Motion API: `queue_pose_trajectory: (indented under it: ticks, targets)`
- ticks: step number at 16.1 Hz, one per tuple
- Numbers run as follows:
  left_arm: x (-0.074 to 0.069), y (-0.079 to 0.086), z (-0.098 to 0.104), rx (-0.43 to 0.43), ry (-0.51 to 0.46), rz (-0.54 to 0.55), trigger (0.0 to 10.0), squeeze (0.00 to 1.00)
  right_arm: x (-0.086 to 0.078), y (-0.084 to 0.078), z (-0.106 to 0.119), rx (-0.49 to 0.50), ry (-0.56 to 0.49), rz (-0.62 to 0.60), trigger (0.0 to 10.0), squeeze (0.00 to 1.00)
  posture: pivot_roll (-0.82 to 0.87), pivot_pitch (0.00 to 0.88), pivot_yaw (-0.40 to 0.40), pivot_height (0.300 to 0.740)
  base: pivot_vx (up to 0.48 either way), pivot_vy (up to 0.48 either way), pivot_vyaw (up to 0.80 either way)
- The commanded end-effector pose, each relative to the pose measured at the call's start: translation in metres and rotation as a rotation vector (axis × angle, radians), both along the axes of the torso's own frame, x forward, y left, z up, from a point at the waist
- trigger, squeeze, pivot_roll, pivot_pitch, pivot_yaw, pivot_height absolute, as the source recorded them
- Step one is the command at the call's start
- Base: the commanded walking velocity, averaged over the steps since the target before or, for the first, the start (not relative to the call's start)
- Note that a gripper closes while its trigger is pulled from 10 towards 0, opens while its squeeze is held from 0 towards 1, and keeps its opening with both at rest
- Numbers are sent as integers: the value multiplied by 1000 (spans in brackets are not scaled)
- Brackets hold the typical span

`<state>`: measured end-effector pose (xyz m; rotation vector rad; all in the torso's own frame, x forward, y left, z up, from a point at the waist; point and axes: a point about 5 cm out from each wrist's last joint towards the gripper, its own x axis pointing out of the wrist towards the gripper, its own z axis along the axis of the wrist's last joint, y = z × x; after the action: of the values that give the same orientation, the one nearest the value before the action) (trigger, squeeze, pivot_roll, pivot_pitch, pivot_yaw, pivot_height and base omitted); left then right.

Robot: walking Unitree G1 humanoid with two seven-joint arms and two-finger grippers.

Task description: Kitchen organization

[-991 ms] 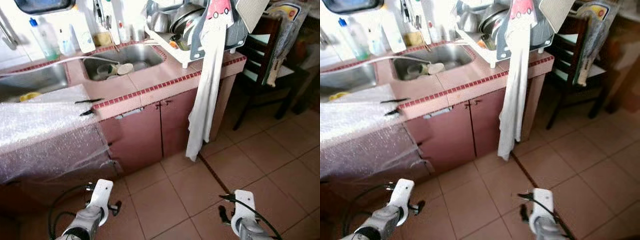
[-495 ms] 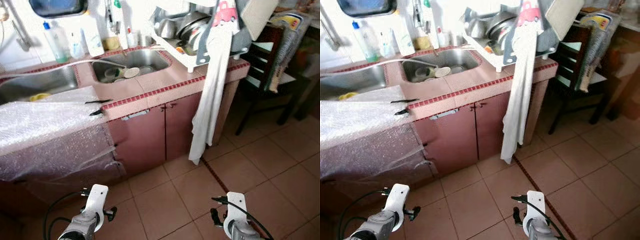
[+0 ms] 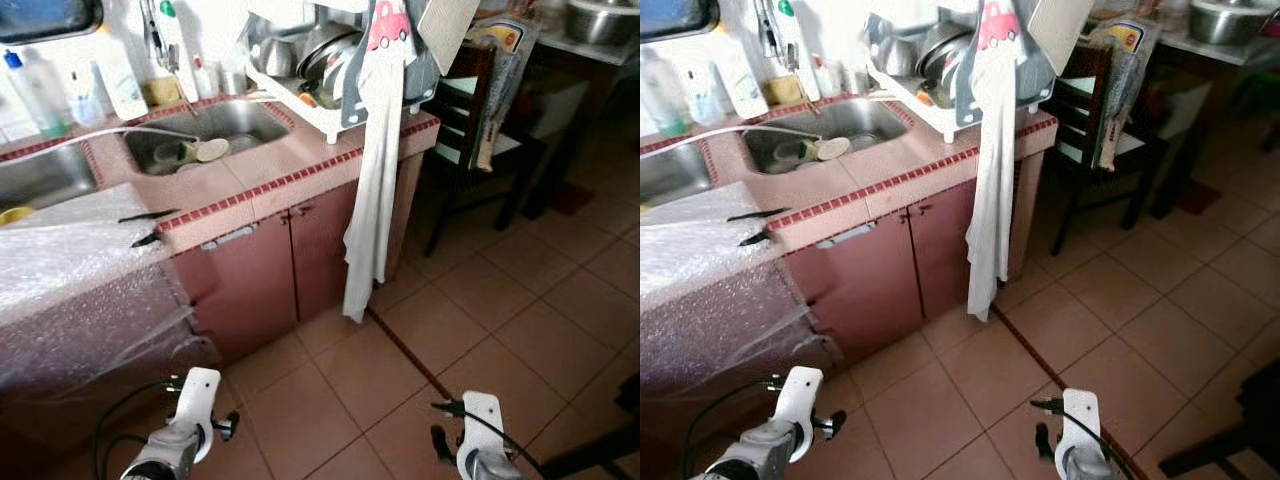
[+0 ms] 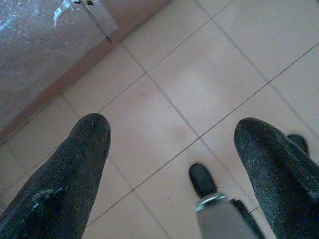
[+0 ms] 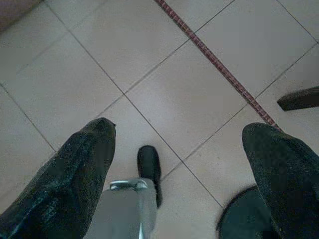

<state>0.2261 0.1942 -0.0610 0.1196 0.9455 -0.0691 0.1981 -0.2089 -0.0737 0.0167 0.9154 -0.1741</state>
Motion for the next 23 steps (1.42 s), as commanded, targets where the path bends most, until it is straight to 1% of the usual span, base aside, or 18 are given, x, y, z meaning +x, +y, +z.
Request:
queue_pose_trajectory:
  ticks: [1, 11, 17, 23]
  targets:
    - [-3, 7, -1, 9, 9, 33, 10000, 0, 7, 3, 3, 2, -20, 26, 10000, 0, -32, 0, 51, 740, 0, 0, 0]
    - [-6, 5, -3, -16, 3, 102, 10000, 0, 11, -1, 7, -17, -30, 67, 10000, 0, -35, 0, 10, 740, 0, 0, 0]
    - [-7, 4, -4, -19, 9, 107, 10000, 0, 12, -4, 8, -34, -33, 69, 10000, 0, -40, 0, 14, 740, 0, 0, 0]
    - [-9, 4, -5, -8, 20, 88, 10000, 0, 8, -2, 5, -25, -28, 57, 10000, 0, -42, 0, 23, 740, 0, 0, 0]
